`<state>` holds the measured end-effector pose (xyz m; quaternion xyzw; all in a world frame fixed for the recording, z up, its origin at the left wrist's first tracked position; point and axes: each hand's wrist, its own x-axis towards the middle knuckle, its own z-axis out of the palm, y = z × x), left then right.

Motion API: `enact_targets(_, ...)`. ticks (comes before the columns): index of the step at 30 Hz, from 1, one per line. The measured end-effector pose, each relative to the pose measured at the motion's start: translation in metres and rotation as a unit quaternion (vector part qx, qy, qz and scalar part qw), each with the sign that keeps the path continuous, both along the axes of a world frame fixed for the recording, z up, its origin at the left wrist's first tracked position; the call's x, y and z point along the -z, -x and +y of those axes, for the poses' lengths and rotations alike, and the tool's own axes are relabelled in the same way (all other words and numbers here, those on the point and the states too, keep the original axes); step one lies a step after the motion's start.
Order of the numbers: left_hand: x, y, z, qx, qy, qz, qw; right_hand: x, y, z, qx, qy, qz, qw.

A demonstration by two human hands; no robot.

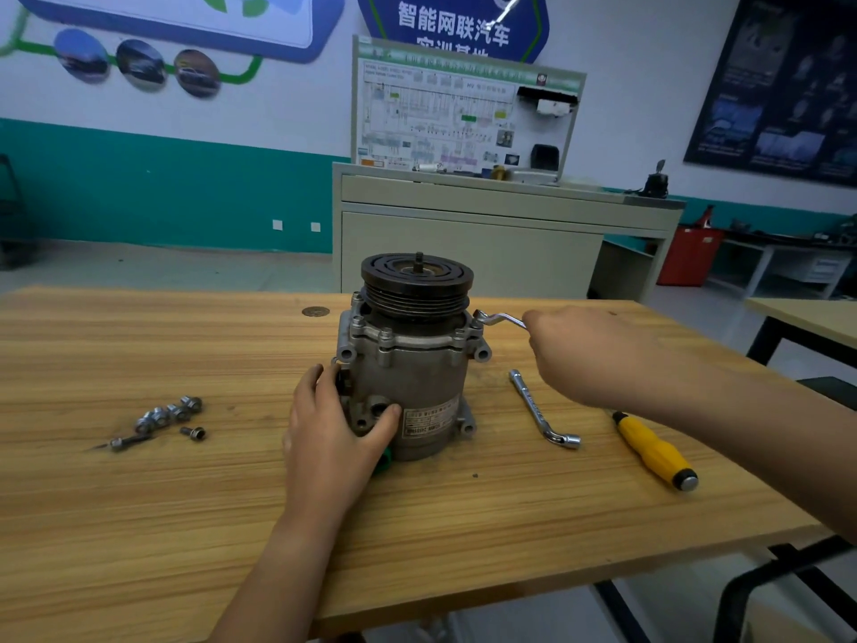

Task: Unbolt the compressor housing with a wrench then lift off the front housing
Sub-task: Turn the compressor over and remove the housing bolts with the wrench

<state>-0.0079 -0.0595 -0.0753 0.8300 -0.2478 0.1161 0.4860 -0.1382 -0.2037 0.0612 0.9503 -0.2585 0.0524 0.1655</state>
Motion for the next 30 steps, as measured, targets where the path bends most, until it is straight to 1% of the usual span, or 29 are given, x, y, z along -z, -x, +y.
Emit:
enact_targets(3,0.000,-0.001,0.000,0.001,0.001,-0.002,1.000,-0.006,-0.006,0.001,0.000,0.028,0.034,0.999)
enact_targets(9,0.001,-0.001,0.000,0.009,0.010,-0.001,1.000,-0.010,-0.010,0.014,-0.039,0.131,0.120,0.983)
enact_targets(14,0.000,0.001,0.000,0.012,0.021,0.000,1.000,0.000,-0.010,-0.012,-0.042,0.224,0.120,0.966)
enact_targets(16,0.000,0.001,0.000,0.013,0.029,0.003,0.999,-0.001,-0.013,-0.031,-0.055,0.243,0.120,0.961)
enact_targets(18,0.000,0.002,-0.001,0.013,0.034,0.004,0.999,-0.005,-0.023,-0.047,-0.080,0.244,0.097,0.961)
enact_targets(20,0.000,0.001,-0.001,0.010,0.034,0.003,0.999,-0.002,-0.039,-0.059,-0.110,0.242,0.052,0.963)
enact_targets(22,0.000,0.001,-0.001,0.008,0.029,0.003,1.000,0.005,-0.056,-0.067,-0.127,0.220,0.016,0.967)
enact_targets(24,0.001,0.001,0.000,0.010,0.028,0.006,1.000,0.011,-0.061,-0.070,-0.131,0.168,-0.023,0.977)
enact_targets(25,0.001,0.001,-0.001,0.011,0.031,0.008,0.999,0.013,-0.056,-0.070,-0.127,0.124,-0.064,0.982)
enact_targets(26,0.001,0.000,-0.001,0.013,0.034,0.008,0.999,0.014,-0.049,-0.070,-0.124,0.076,-0.126,0.981)
enact_targets(28,0.001,0.000,-0.002,0.015,0.037,0.012,0.999,0.016,-0.027,-0.059,-0.127,-0.038,-0.264,0.955)
enact_targets(29,0.001,0.000,-0.002,0.017,0.038,0.013,0.999,0.017,-0.016,-0.050,-0.128,-0.091,-0.311,0.937)
enact_targets(30,0.001,0.000,-0.003,0.019,0.040,0.014,0.999,0.016,-0.006,-0.041,-0.123,-0.117,-0.318,0.933)
